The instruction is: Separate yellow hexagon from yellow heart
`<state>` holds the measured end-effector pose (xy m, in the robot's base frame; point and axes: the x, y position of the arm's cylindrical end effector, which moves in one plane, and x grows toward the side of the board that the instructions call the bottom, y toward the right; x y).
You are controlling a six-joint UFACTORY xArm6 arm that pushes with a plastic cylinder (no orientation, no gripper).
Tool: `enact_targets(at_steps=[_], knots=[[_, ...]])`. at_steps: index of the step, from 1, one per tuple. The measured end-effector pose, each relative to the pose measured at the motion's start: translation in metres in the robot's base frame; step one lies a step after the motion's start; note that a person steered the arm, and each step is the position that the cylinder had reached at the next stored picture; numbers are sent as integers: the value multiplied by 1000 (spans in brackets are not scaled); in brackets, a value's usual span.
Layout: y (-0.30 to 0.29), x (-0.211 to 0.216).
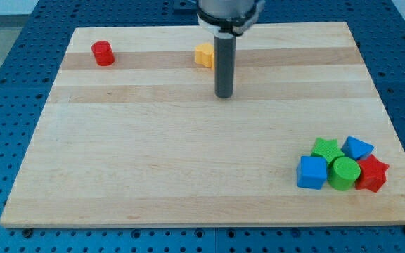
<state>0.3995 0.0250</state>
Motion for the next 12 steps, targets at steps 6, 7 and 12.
enact_targets(at_steps=[6,7,12], knots=[[-71,-194],[-70,-175],[48,-27]])
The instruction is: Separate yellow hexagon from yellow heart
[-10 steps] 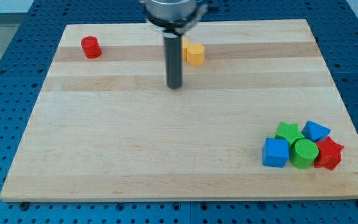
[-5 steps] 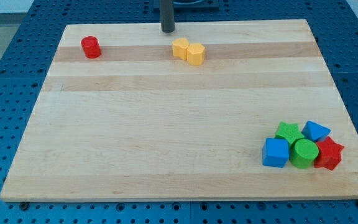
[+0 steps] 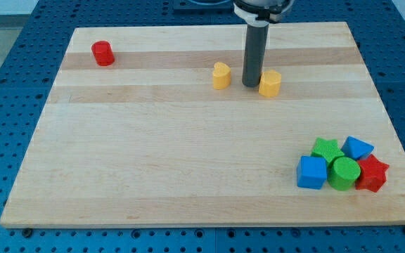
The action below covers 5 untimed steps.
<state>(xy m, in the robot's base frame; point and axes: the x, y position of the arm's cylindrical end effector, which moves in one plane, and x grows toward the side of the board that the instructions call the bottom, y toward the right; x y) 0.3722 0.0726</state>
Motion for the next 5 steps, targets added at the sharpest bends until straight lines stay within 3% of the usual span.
enact_targets(at_steps=[1,4,5], knots=[[0,30],[12,-53],[39,-18]])
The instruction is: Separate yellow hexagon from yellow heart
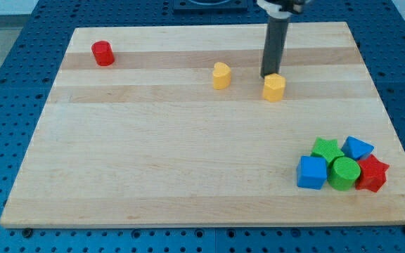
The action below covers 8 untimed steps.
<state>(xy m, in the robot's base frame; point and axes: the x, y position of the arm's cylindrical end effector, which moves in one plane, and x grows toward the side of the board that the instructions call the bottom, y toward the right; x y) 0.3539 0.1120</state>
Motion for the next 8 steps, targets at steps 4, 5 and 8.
enact_targets(at_steps=[4,5,8], knots=[[32,65],[25,22],[15,79]])
